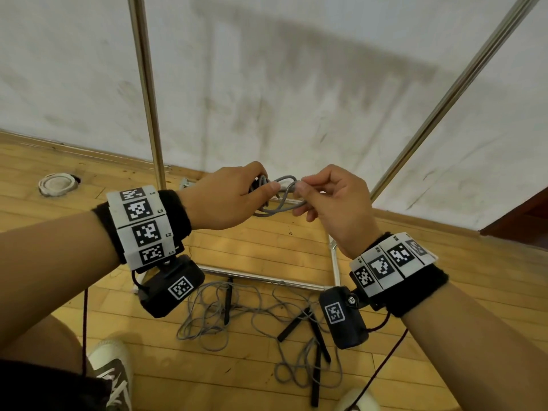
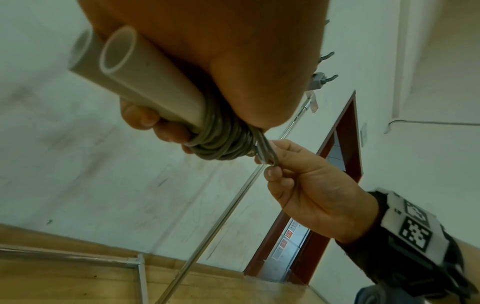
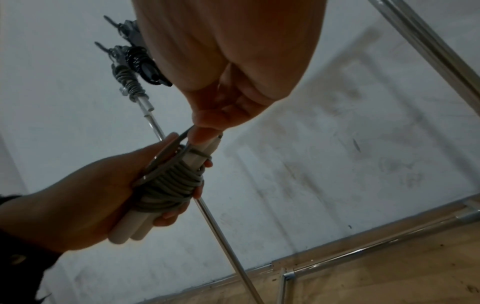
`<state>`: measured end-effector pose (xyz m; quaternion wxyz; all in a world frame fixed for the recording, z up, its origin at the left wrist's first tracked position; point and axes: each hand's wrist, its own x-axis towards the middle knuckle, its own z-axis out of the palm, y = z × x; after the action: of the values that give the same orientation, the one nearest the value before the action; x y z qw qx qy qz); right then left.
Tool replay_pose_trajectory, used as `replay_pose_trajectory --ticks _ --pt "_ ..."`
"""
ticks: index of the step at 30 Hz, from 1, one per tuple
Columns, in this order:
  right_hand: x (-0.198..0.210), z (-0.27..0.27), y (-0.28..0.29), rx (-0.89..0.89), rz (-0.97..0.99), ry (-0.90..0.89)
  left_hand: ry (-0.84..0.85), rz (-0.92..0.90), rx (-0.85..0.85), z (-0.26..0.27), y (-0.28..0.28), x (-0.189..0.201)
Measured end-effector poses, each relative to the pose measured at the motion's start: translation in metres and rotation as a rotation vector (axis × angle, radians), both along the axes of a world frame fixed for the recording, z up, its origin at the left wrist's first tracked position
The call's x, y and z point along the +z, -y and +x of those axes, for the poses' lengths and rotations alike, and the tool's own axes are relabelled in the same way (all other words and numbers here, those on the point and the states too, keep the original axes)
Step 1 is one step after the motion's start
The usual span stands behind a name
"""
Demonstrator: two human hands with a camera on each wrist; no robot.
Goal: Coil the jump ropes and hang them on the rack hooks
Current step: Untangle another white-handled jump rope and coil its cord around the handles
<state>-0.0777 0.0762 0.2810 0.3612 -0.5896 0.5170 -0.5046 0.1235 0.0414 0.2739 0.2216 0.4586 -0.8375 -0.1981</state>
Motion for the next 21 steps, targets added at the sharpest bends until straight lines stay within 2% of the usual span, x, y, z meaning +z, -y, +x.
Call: replay_pose_trajectory --ticks 7,11,21 --pt "-0.004 0.007 0.000 -0.010 0.063 -0.028 0.099 -0.153 -0.080 -0.003 -0.007 -0.001" --pt "-0.001 0.006 -0.001 0.038 0.136 -0.046 0.136 -0.240 -0.052 -0.002 -0.010 -0.003" --pt "-0.004 0.007 -0.001 -0.003 0.132 -0.048 0.170 -0.226 0.049 0.000 -0.003 -0.008"
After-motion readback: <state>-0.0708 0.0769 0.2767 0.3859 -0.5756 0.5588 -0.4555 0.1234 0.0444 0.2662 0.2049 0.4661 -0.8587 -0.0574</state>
